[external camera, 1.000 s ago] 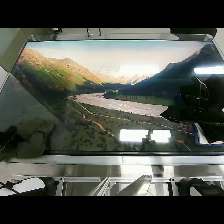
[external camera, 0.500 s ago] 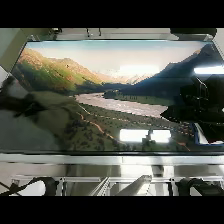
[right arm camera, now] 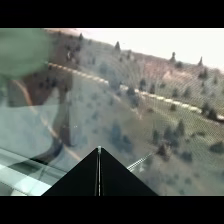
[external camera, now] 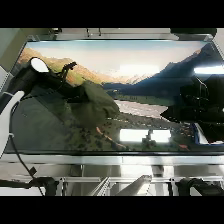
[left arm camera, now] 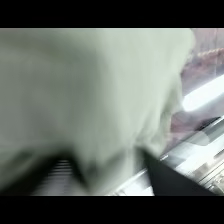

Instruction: Fold the shirts.

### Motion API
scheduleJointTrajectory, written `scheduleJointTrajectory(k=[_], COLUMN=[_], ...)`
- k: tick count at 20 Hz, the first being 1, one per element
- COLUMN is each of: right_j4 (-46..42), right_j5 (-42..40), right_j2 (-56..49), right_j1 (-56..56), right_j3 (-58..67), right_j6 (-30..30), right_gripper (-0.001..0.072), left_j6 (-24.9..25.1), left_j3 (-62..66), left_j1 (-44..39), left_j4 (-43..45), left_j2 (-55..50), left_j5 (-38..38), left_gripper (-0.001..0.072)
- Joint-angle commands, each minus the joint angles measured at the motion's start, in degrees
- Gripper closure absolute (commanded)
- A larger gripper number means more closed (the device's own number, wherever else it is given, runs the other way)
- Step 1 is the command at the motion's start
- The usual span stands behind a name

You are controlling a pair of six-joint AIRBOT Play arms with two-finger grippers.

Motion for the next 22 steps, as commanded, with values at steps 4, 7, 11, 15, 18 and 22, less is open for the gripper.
scheduleJointTrajectory(k=[4, 7, 11, 15, 18, 22], right_j4=[0.0, 0.0, 0.3, 0.9, 2.4, 5.5], right_j5=[0.0, 0.0, -0.9, -2.4, -2.5, -5.7], right_j2=[0.0, 0.0, 0.0, 0.0, -0.1, -2.0], right_j1=[0.1, 0.1, 0.1, 0.1, 0.1, 0.1], right_j3=[0.0, 0.0, 0.0, 0.0, -0.1, -0.1], right_j6=[0.0, 0.0, 0.0, 0.0, 0.0, 0.0], right_gripper=[0.0698, 0.0699, 0.0699, 0.0698, 0.0698, 0.0698], left_j6=[-1.4, -1.3, -0.1, 3.1, 4.3, 5.6], left_j3=[4.9, 4.8, -4.6, -17.1, -21.6, -20.3], left_j1=[2.5, 7.3, 13.8, 15.9, 15.9, 15.1], left_j4=[0.1, 0.7, 0.5, 0.0, 0.0, 0.0], left_j2=[0.0, 2.9, 9.0, 10.9, 7.9, 1.4], left_j5=[-3.4, -7.2, -6.0, 1.4, 4.8, 6.3], left_gripper=[-0.0008, -0.0007, -0.0007, -0.0005, -0.0005, 0.0012])
